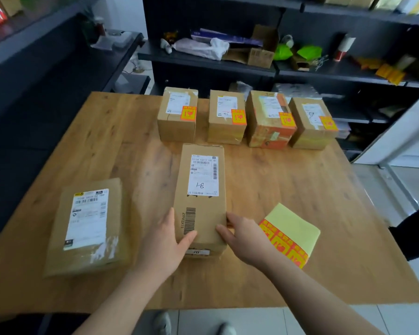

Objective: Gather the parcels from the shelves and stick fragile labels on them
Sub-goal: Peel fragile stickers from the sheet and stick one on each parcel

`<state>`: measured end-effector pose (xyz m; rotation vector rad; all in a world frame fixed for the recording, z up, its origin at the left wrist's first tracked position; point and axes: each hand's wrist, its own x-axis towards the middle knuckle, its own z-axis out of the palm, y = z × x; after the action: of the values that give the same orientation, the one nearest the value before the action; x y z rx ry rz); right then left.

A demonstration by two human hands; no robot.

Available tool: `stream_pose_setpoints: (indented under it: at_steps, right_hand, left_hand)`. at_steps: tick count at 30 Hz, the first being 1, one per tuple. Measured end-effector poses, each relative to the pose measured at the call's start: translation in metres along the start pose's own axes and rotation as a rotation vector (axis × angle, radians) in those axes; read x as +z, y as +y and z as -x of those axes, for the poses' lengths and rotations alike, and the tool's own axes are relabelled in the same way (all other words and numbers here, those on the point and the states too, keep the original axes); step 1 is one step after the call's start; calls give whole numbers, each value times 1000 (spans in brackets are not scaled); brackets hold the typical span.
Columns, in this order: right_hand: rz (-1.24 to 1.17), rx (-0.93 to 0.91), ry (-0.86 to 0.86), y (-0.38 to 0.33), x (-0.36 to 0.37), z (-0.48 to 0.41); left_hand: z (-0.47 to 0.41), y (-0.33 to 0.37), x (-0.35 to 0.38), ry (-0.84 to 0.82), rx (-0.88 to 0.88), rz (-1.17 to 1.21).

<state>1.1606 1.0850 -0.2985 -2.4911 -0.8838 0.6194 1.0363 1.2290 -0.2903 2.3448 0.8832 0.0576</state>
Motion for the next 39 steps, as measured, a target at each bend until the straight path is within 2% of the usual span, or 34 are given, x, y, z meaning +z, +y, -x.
stream_pose_setpoints:
  at_steps: [6, 9, 12, 15, 20, 24, 27, 33, 39]
  right_hand:
    - [7, -49, -42, 20, 4, 1]
    - [53, -57, -43, 33, -3, 1]
    - [110, 12, -31, 60, -17, 6]
    - [168, 77, -8, 96, -31, 15]
    - [347, 224, -24, 163, -33, 32]
    - [314, 257, -69, 196, -23, 42]
    - [260, 163, -105, 208, -13, 43]
    - [204, -118, -202, 214, -6, 35]
    - [196, -31, 67, 229, -8, 48]
  left_hand:
    - [10, 2, 18, -7, -38, -8]
    - [13, 6, 17, 48, -16, -81]
    - [17, 22, 22, 165, 84, -202]
    - [21, 53, 39, 250, 246, -171]
    - [23, 100, 90, 116, 412, -159]
    - [14, 108, 141, -99, 430, -226]
    - [6, 105, 172, -241, 452, -323]
    - [7, 98, 198, -320, 469, -486]
    - [18, 86, 204, -310, 409, -479]
